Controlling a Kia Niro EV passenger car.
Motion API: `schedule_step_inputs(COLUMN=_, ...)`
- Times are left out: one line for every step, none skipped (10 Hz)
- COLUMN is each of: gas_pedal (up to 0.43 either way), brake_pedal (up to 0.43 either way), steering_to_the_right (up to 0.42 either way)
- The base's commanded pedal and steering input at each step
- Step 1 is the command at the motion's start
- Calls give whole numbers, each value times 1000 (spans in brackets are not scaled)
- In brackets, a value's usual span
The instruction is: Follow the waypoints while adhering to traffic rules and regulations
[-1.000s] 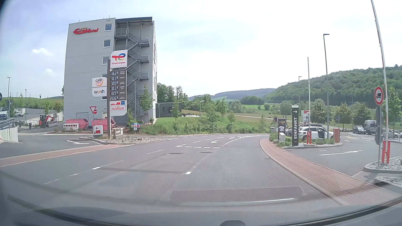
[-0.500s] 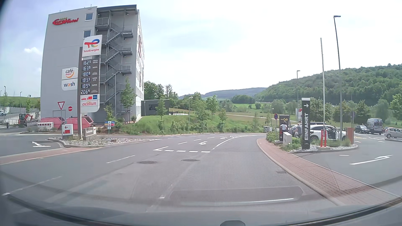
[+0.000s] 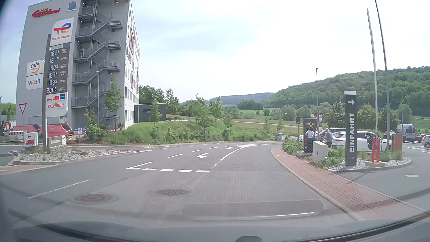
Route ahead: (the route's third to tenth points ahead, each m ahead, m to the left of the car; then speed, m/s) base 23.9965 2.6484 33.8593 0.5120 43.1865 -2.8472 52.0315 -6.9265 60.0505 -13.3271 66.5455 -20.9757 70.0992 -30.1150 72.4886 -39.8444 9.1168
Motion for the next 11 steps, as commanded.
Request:
schedule_step_inputs(gas_pedal=39, brake_pedal=0, steering_to_the_right=30)
schedule_step_inputs(gas_pedal=39, brake_pedal=0, steering_to_the_right=28)
schedule_step_inputs(gas_pedal=28, brake_pedal=0, steering_to_the_right=28)
schedule_step_inputs(gas_pedal=20, brake_pedal=0, steering_to_the_right=25)
schedule_step_inputs(gas_pedal=20, brake_pedal=0, steering_to_the_right=21)
schedule_step_inputs(gas_pedal=8, brake_pedal=0, steering_to_the_right=17)
schedule_step_inputs(gas_pedal=0, brake_pedal=0, steering_to_the_right=14)
schedule_step_inputs(gas_pedal=0, brake_pedal=0, steering_to_the_right=13)
schedule_step_inputs(gas_pedal=0, brake_pedal=0, steering_to_the_right=13)
schedule_step_inputs(gas_pedal=0, brake_pedal=0, steering_to_the_right=13)
schedule_step_inputs(gas_pedal=0, brake_pedal=0, steering_to_the_right=13)
